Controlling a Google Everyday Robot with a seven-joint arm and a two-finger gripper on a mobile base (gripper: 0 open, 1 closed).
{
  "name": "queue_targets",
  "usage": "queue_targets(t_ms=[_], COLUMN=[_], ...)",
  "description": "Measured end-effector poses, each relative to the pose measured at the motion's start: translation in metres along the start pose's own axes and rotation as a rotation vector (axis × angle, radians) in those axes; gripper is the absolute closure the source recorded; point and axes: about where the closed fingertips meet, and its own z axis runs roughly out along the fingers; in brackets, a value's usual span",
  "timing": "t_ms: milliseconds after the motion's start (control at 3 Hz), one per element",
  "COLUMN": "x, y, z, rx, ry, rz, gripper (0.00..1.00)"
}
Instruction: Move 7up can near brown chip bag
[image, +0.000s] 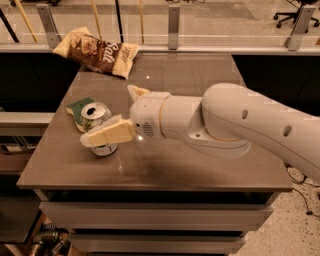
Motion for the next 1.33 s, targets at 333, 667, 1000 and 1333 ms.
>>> queue_targets(t_ms=[333, 667, 1000, 1333], x=[0.006, 0.016, 0.013, 0.011], y=[0.003, 0.010, 0.014, 0.016], z=[0.017, 0.029, 0.031, 0.032], rx=[-0.008, -0.022, -0.029, -0.031], ry=[0.010, -0.010, -0.012, -0.012], rz=[-0.001, -0.015, -0.027, -0.032], gripper=[0.00, 0.00, 0.18, 0.41])
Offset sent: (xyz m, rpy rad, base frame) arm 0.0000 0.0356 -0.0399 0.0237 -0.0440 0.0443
